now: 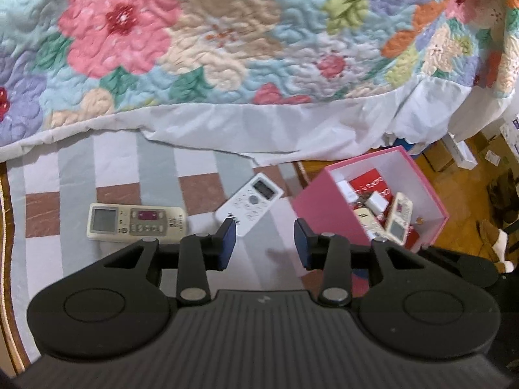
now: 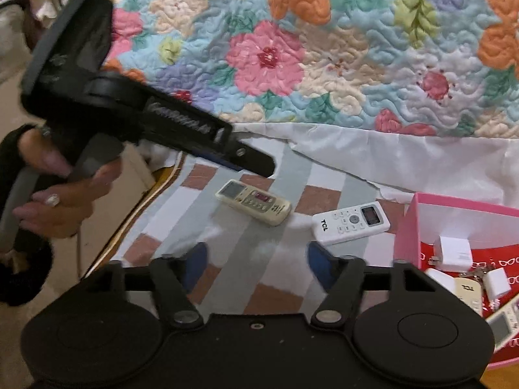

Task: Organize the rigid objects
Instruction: 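Move the right tool back over the white TCL remote on the cloth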

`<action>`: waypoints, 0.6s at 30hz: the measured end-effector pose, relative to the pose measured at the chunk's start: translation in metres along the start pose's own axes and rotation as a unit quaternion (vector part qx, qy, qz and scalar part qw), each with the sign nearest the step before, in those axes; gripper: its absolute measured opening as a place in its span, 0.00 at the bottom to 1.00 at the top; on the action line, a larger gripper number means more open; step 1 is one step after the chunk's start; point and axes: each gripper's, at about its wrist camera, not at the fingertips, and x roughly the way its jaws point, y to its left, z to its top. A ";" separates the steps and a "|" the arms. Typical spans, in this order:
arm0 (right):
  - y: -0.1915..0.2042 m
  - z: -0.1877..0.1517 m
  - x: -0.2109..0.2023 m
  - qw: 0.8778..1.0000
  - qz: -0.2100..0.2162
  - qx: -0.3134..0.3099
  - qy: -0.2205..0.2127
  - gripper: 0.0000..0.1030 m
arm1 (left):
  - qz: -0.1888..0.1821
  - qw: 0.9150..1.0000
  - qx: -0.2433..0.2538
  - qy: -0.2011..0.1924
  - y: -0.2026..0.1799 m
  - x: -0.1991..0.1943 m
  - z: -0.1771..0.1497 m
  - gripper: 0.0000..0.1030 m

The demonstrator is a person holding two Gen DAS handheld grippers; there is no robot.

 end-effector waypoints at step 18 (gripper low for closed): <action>-0.054 -0.043 0.140 0.988 -0.109 0.099 -0.040 0.84 | 0.012 0.996 0.066 0.066 0.037 0.153 0.022 0.56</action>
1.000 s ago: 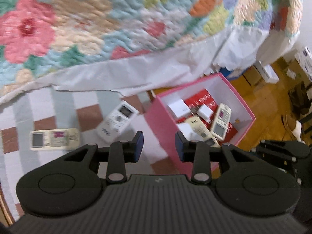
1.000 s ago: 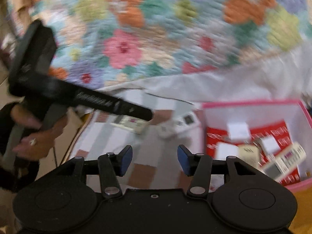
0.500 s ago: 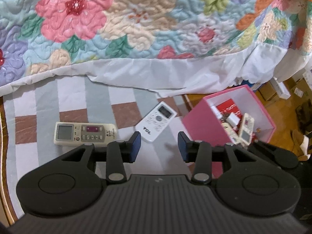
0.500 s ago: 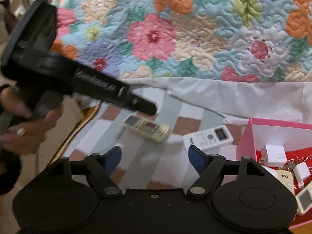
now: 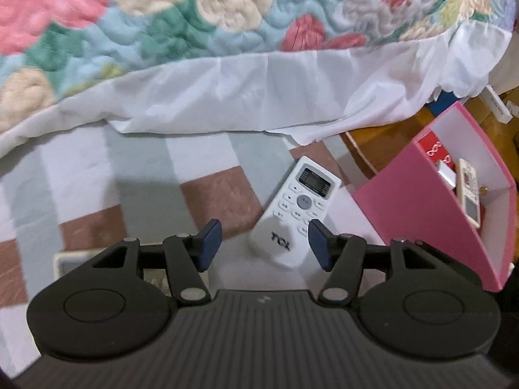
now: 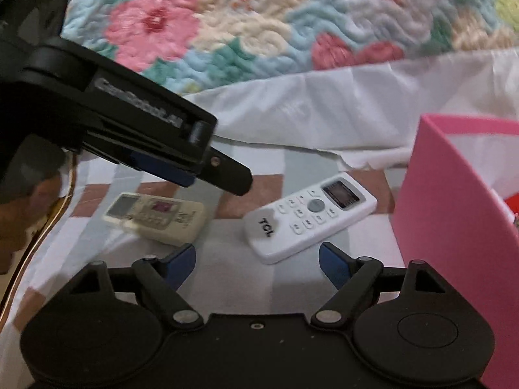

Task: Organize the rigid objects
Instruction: 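Move the right tool back over the white TCL remote on the cloth, then grasp the white TCL remote with the right tool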

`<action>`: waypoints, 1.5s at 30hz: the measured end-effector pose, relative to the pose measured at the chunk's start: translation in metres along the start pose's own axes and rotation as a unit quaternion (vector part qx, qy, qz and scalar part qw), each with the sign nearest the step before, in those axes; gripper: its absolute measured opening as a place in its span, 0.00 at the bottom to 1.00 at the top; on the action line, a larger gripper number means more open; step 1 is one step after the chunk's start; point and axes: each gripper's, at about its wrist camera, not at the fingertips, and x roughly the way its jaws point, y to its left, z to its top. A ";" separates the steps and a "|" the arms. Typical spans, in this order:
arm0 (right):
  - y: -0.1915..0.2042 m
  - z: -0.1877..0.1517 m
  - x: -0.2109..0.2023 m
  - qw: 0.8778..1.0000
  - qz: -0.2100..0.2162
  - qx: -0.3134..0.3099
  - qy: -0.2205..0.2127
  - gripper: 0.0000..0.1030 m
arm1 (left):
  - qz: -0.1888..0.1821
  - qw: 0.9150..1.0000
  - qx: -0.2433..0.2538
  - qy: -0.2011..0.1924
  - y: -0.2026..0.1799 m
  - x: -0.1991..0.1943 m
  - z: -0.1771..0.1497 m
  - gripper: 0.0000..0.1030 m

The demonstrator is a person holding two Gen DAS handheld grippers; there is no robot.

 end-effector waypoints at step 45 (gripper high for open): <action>0.013 -0.035 -0.018 0.987 0.047 -0.092 0.125 0.84 | -0.059 0.978 -0.183 0.078 0.000 0.004 -0.100 0.32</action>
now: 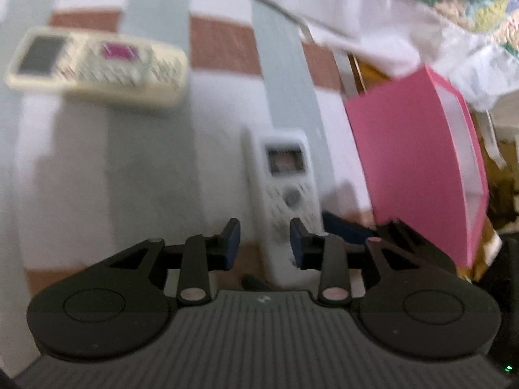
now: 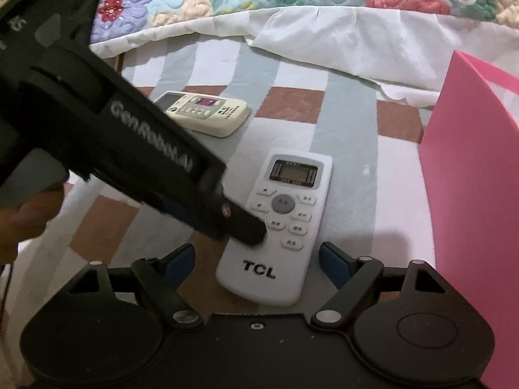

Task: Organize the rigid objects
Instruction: 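Grasp the white TCL remote with the right tool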

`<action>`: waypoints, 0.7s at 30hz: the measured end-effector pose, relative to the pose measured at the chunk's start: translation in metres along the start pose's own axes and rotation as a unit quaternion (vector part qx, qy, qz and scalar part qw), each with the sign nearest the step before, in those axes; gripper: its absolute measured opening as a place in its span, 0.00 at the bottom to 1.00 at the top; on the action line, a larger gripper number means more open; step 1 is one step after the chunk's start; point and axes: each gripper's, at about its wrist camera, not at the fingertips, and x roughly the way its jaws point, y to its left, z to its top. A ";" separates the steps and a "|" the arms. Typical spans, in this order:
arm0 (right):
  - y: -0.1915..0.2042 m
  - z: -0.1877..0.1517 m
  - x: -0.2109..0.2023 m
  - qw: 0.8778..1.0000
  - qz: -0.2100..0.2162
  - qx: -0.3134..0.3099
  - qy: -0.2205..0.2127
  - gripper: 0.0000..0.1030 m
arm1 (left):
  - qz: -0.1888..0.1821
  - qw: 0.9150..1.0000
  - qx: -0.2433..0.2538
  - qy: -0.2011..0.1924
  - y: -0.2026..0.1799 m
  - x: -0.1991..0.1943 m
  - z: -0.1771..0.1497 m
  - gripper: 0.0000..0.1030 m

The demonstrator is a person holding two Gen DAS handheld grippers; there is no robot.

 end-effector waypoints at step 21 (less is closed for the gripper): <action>0.000 0.001 0.001 0.999 -0.033 -0.002 -0.008 0.63 | -0.004 1.000 0.010 -0.027 -0.018 0.008 -0.013 0.26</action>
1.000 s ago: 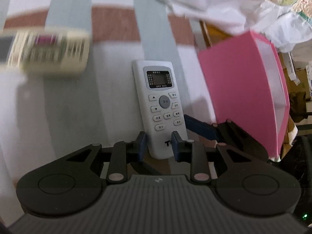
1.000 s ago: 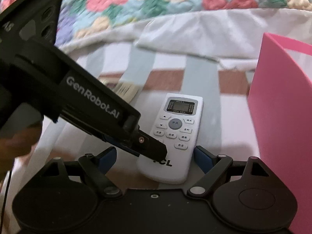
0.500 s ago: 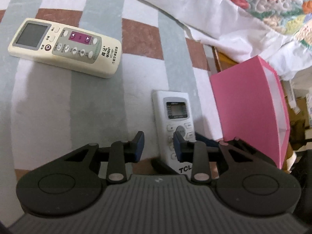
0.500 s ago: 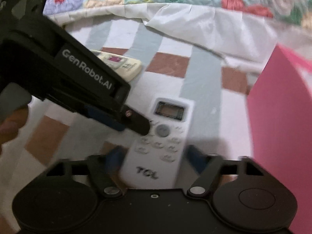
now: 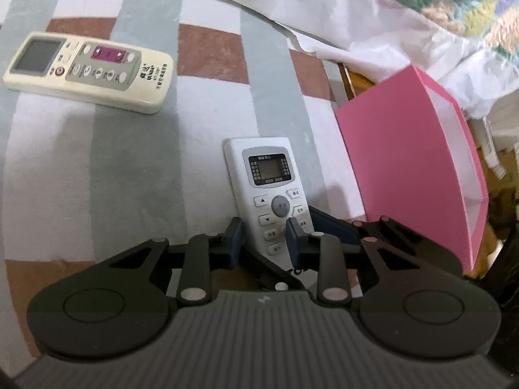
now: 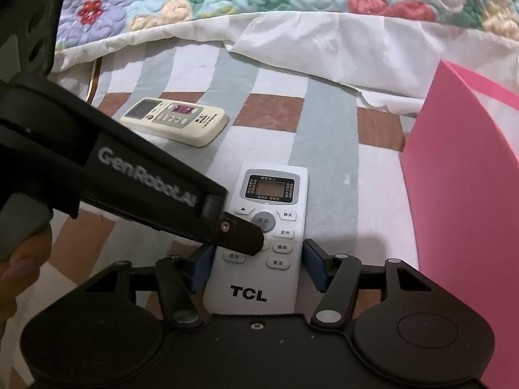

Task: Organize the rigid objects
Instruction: 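Grasp the white TCL remote with the right tool, then carry the TCL remote with the right tool into the pink box, release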

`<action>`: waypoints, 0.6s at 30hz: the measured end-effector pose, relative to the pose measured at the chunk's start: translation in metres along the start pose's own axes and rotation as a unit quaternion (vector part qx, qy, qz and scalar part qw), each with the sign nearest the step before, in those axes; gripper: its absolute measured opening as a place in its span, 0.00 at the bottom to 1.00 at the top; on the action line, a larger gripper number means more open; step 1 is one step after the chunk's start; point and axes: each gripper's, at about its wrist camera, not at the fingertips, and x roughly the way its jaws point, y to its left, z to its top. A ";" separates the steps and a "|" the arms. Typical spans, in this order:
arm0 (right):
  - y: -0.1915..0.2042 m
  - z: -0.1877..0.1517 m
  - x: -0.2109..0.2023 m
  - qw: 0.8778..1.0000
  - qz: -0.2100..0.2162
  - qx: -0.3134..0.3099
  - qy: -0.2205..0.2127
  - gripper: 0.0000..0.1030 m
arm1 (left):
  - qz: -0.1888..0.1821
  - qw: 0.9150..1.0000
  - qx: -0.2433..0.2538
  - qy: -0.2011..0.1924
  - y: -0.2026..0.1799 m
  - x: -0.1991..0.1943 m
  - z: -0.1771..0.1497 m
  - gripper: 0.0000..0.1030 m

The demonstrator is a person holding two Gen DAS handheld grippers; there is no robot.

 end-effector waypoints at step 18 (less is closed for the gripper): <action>0.017 0.000 -0.098 0.997 0.046 -0.029 -0.054 0.63 | 0.023 0.996 0.074 -0.054 -0.057 -0.104 -0.039 0.26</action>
